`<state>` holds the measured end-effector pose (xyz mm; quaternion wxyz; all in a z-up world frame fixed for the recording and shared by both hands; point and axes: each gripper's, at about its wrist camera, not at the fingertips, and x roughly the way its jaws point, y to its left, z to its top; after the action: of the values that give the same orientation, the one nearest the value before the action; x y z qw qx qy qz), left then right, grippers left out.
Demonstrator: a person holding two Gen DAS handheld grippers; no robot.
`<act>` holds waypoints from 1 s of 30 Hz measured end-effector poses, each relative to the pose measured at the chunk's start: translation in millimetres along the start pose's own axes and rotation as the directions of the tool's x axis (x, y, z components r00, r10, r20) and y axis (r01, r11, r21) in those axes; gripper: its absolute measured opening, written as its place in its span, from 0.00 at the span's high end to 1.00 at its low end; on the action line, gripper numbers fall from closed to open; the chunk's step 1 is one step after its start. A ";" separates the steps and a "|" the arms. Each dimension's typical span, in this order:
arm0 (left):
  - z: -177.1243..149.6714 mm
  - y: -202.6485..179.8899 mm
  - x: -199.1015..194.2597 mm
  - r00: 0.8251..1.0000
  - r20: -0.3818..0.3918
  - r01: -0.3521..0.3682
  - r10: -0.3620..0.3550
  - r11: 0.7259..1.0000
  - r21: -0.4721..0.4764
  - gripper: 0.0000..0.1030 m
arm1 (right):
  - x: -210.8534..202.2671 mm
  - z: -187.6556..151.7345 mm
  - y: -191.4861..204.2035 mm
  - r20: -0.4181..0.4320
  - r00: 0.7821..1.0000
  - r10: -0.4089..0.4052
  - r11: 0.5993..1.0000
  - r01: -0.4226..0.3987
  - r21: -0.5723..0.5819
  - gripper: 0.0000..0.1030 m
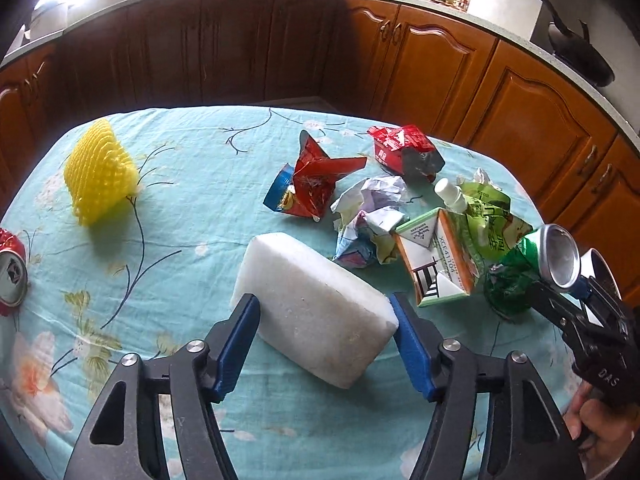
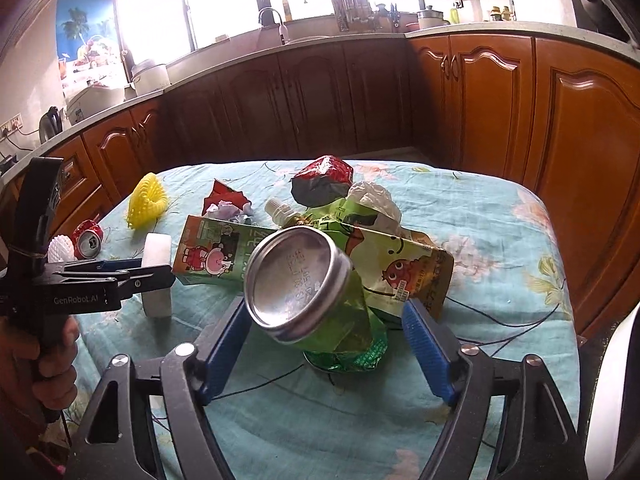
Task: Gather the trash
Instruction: 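Grasp the white foam block with the left tool while the right tool grasps the green can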
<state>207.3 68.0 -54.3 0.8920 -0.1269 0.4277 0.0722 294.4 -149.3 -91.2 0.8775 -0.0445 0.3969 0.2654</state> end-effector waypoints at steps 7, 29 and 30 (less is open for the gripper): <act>-11.4 -2.6 -21.4 0.998 0.046 0.036 -0.040 0.997 0.073 0.66 | -11.0 -6.6 3.5 0.007 1.000 0.017 0.999 -0.017 0.030 0.72; -38.1 9.2 -56.7 0.996 0.083 -0.036 0.028 0.995 0.088 0.46 | -5.4 -18.2 39.9 -0.065 0.994 0.082 0.996 -0.080 0.033 0.65; -38.0 9.1 -54.0 0.996 0.077 -0.039 0.032 0.995 0.089 0.46 | -3.4 -17.3 40.4 -0.065 0.995 0.082 0.996 -0.080 0.033 0.61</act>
<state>143.1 64.8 -36.5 0.9110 -0.0757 0.3986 0.0734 260.7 -121.2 -95.1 0.8530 -0.0237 0.4311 0.2931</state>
